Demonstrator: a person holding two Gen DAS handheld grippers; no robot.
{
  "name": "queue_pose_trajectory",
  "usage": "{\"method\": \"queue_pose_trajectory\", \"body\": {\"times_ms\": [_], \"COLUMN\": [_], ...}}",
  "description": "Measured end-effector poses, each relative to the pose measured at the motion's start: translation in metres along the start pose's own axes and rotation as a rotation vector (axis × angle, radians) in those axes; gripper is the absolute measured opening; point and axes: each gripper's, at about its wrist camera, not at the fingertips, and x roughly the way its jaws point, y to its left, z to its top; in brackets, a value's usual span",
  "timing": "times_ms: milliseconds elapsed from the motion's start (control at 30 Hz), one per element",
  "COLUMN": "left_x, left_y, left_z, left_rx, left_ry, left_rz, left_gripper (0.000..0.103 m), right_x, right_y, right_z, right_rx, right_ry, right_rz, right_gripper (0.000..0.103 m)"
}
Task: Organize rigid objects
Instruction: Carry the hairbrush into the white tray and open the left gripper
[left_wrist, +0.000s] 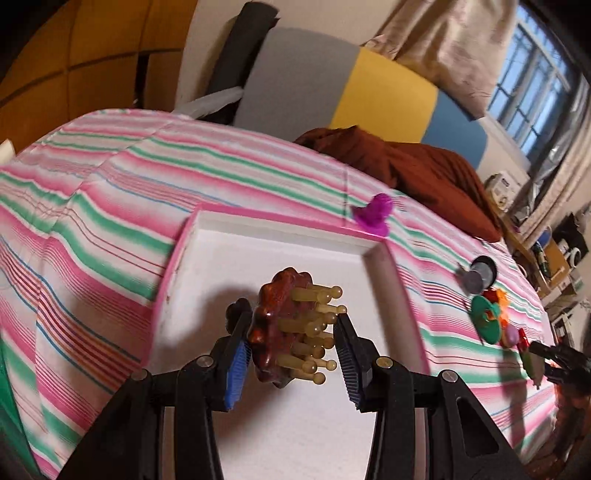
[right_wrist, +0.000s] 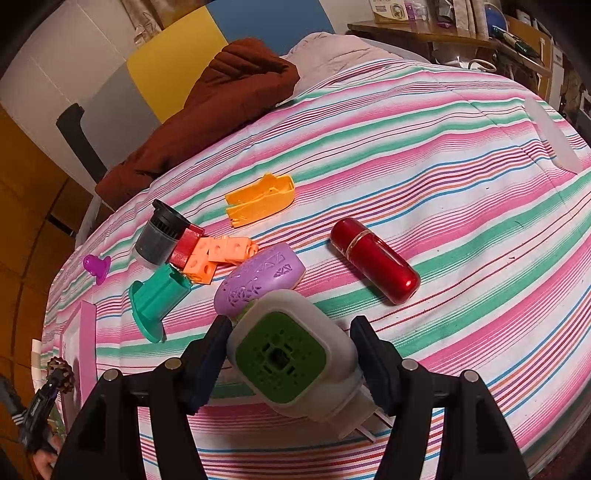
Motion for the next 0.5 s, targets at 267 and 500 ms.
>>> {"method": "queue_pose_trajectory", "body": {"times_ms": [267, 500], "left_x": [0.015, -0.003], "left_y": [0.007, 0.022], "left_z": [0.024, 0.031], "left_rx": [-0.01, -0.108], "left_ry": [0.024, -0.078], "left_rz": [0.081, 0.109], "left_gripper": [0.045, 0.088], "right_x": [0.001, 0.001], "right_y": [0.0, -0.001], "right_z": [0.0, 0.0], "right_rx": [0.002, 0.002], "right_ry": [0.004, 0.004], "right_rz": [-0.012, -0.02], "right_gripper": [0.067, 0.067]}}
